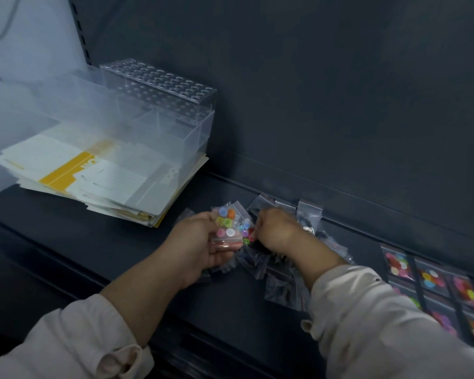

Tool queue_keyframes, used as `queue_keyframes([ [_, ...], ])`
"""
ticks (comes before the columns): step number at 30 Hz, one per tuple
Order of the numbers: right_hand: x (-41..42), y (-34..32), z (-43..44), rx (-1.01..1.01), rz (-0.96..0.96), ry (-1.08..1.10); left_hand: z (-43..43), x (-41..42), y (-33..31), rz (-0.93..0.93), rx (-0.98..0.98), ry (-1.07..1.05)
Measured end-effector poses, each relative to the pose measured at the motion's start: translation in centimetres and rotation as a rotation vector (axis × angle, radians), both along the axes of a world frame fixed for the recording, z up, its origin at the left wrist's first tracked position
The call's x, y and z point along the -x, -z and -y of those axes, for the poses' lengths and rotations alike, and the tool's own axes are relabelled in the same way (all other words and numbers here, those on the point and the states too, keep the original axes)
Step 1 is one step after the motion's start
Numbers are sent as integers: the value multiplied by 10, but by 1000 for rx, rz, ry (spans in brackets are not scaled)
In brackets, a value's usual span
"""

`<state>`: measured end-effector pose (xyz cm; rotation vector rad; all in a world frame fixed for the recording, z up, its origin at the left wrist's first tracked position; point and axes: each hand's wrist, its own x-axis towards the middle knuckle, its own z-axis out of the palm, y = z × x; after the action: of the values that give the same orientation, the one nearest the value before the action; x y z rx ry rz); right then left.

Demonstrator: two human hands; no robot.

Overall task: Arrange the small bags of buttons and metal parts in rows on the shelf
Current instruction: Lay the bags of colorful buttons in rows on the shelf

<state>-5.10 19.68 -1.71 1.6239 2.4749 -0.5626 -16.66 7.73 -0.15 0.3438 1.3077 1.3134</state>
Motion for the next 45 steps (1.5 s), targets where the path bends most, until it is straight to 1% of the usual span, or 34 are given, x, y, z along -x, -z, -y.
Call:
queue_keyframes([
  [2, -2, -3, 3, 23, -66, -1, 2, 0, -2, 61, 1, 12],
  [4, -8, -6, 7, 66, -266, 95, 4, 1, -3, 58, -6, 41],
  [7, -18, -9, 11, 146, -632, 287, 5, -1, -3, -104, -23, 82],
  [10, -31, -20, 17, 248, -843, 359, 5, -8, -3, -243, -28, 99],
  [12, -42, -29, 22, 334, -951, 387, 5, -16, -4, -299, -37, 127],
  [14, -55, -37, 28, 396, -1010, 411, 4, -26, -8, -336, -47, 151],
  [19, -93, -49, 46, 555, -1189, 528, 5, -55, -23, -353, -69, 232],
  [23, -128, -61, 66, 487, -1248, 530, 12, -87, -35, -368, -91, 287],
  [27, -173, -70, 93, 394, -1335, 513, 21, -135, -46, -402, -154, 361],
  [29, -203, -72, 108, 355, -1363, 512, 28, -165, -52, -421, -174, 394],
  [33, -275, -73, 141, 351, -1457, 520, 46, -235, -59, -425, -183, 477],
  [36, -330, -73, 167, 300, -1471, 524, 60, -291, -61, -422, -177, 529],
  [40, -397, -73, 203, 212, -1481, 572, 80, -362, -61, -445, -182, 589],
  [43, -443, -71, 222, 118, -1465, 653, 96, -409, -60, -468, -209, 652],
  [45, -472, -70, 232, 116, -1493, 722, 105, -434, -57, -471, -211, 670],
])
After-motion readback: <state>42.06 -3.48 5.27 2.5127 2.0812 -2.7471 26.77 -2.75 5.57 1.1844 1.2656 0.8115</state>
